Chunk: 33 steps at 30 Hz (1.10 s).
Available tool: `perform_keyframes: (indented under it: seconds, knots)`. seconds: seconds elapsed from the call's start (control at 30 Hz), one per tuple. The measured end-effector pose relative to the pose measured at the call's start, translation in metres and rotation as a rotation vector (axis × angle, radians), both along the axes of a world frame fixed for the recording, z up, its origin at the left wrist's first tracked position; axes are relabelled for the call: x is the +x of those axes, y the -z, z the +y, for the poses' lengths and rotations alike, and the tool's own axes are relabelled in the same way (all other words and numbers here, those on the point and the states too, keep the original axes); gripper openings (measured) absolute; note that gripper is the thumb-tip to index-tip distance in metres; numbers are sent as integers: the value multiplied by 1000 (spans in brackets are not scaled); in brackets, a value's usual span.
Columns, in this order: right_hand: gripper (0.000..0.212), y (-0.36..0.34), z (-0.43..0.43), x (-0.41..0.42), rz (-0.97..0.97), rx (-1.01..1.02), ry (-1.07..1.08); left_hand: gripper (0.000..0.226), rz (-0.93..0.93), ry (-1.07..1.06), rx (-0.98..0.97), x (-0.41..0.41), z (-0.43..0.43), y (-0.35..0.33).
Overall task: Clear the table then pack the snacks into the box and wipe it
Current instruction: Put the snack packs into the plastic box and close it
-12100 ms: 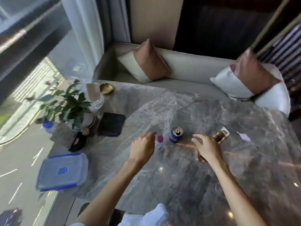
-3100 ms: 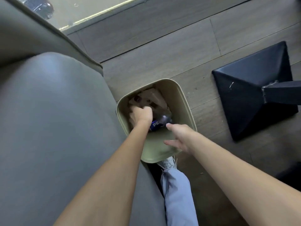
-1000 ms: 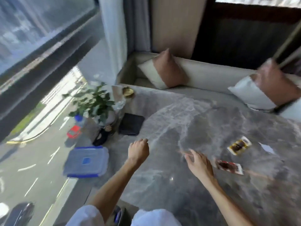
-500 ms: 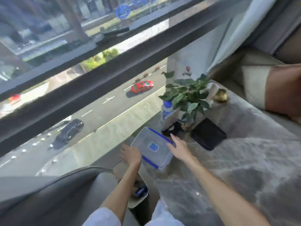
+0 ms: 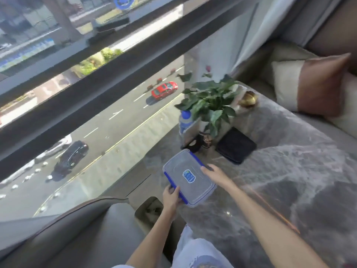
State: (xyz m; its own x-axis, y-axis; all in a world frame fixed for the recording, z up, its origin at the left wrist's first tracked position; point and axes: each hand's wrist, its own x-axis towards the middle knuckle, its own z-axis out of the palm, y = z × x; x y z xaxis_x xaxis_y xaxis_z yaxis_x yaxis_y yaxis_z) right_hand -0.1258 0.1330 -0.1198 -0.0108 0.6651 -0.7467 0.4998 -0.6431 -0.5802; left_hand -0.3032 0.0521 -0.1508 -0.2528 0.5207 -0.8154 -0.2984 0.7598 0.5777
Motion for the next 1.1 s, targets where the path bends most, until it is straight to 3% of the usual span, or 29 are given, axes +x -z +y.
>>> perform_keyframes:
  seconds: [0.2, 0.33, 0.6, 0.9, 1.1]
  knots:
    - [40, -5, -119, 125, 61, 7, 452, 33, -26, 454, 99, 94, -28, -6]
    - [44, -4, -217, 199, 142, 23, 702, 36, -52, 716, 130, 179, -58, -16]
    - [53, 4, -369, 281, 354, 25, 1204, 42, -81, 1015, 89, 304, -144, -21]
    - [51, 31, -427, 293, 354, -36, 1293, 43, 34, 1009, 57, 331, -201, 0]
    - [41, 42, -425, 290, 295, 57, 1314, 39, -7, 979, 51, 325, -202, 4]
